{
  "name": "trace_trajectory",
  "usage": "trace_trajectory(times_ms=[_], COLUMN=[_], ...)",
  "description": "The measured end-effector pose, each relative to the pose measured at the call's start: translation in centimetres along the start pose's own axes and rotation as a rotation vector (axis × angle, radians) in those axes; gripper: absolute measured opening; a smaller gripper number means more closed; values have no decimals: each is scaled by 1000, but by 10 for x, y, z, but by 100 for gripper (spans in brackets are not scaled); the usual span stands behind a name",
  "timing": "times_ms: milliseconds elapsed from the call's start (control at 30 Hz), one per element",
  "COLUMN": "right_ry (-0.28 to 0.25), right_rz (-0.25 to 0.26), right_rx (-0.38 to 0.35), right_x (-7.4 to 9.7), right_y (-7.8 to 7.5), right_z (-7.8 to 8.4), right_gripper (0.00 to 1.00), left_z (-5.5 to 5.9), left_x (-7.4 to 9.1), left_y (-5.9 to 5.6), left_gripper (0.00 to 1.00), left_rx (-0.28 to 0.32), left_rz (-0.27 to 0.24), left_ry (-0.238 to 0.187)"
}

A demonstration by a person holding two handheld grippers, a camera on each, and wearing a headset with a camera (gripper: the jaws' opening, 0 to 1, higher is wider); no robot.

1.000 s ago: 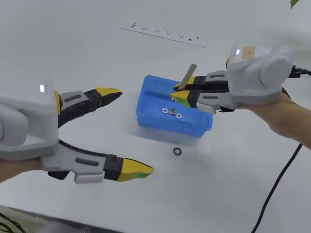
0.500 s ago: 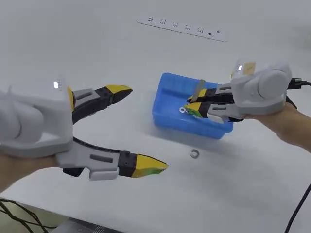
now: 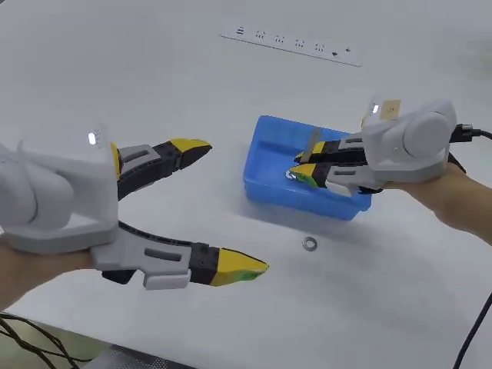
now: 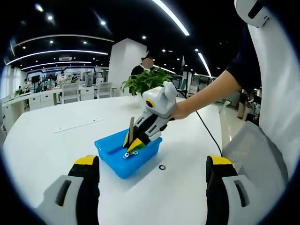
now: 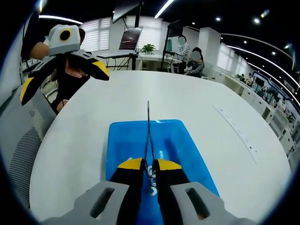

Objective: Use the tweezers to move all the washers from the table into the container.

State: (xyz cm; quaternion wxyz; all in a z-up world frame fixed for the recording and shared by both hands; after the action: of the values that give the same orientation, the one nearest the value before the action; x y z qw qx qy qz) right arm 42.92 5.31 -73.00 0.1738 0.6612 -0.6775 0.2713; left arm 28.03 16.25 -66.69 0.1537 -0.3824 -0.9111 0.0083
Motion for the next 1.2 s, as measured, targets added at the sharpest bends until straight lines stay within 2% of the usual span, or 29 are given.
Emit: trace_trajectory(times_ms=[267,400,533,667,767,867,933,1000,1100,1200], right_ry=[-1,-4,-13,-19,-23,-19,-22,-22,-23,-27], right_rz=[-2,0,5,6,7,7,3,-1,-6,-10], right_rx=[-5,-8,9,24,30,48,52,62,80,93], right_x=[5,10,16,21,24,27,28,29,31,32], right_y=[2,3,6,9,11,14,17,20,22,23], right_z=[-3,-8,-17,-24,-28,-30,-32,-34,-37,-40], right_gripper=[10,9,8,9,9,9,9,9,9,9], left_z=[-2,-5,-12,-26,-39,-49,-55,-56,-55,-58], left_x=[1,-1,-9,-26,-39,-50,-58,-65,-75,-80], left_y=[1,3,9,17,21,23,25,25,31,30], left_gripper=[100,100,99,86,82,70,68,66,52,50], left_rx=[4,15,12,-52,-61,-75,-72,-79,-92,-100], left_rz=[-9,-9,20,53,80,102,117,131,144,165], left_ry=[-9,-30,-41,-32,-57,-76,-84,-79,-50,-47])
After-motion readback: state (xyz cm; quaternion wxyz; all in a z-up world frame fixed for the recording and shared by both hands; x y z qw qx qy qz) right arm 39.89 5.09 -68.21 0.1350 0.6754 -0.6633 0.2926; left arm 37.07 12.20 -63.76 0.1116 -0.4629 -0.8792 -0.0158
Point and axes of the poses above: the centre of the closed fingertips' face, and the gripper's own axes: x roughly backward along the fingers, y roughly to its left, z roughly out of its underside, the point moved 6 cm from there along x, roughly backward along the fingers, and after that the axes turned 2 degrees about x, right-handed, at the moved point
